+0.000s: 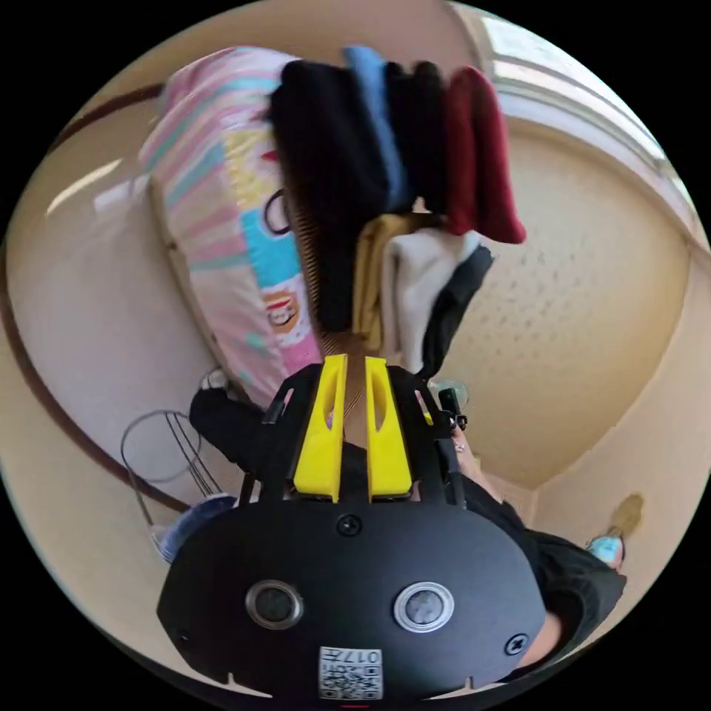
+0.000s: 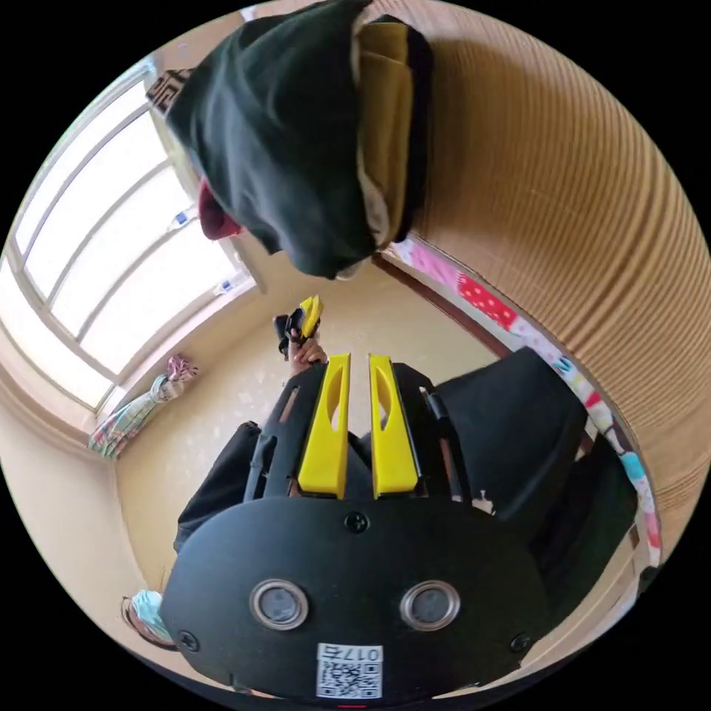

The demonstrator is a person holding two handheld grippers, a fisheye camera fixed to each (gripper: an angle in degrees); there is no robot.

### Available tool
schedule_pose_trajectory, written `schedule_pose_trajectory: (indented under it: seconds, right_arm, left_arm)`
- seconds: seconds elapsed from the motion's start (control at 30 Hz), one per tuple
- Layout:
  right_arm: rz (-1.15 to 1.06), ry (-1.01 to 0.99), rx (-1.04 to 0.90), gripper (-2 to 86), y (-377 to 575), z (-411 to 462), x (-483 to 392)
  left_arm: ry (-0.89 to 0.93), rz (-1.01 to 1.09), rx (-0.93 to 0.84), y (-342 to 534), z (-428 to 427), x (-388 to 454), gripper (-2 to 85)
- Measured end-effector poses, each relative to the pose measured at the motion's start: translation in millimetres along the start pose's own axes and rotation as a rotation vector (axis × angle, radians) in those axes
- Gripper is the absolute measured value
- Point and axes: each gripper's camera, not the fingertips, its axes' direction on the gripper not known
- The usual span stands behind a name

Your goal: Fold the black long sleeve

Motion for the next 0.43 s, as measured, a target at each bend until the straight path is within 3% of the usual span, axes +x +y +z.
schedule_pose_trajectory:
  seconds: [0.1,0.23,0.37,0.43]
  right_arm:
    - [0.061,0.003,0.174,2.4,27,-76,42]
    - [0.214,0.019,0.415,2.2,100,-154,124]
    - [0.533,-0.115,0.635,2.4,227,-178,251]
    - [0.672,-0.244,0.726,2.6,287,-161,302]
  left_arm:
    - [0.069,-0.287,0.245,126,-24,-97,0.4]
    - [0.178,-0.496,0.491,243,-5,-149,-0.8]
    - [0.259,-0.542,0.661,252,41,-142,-1.0]
    - [0.403,-0.459,0.67,215,94,-115,-1.0]
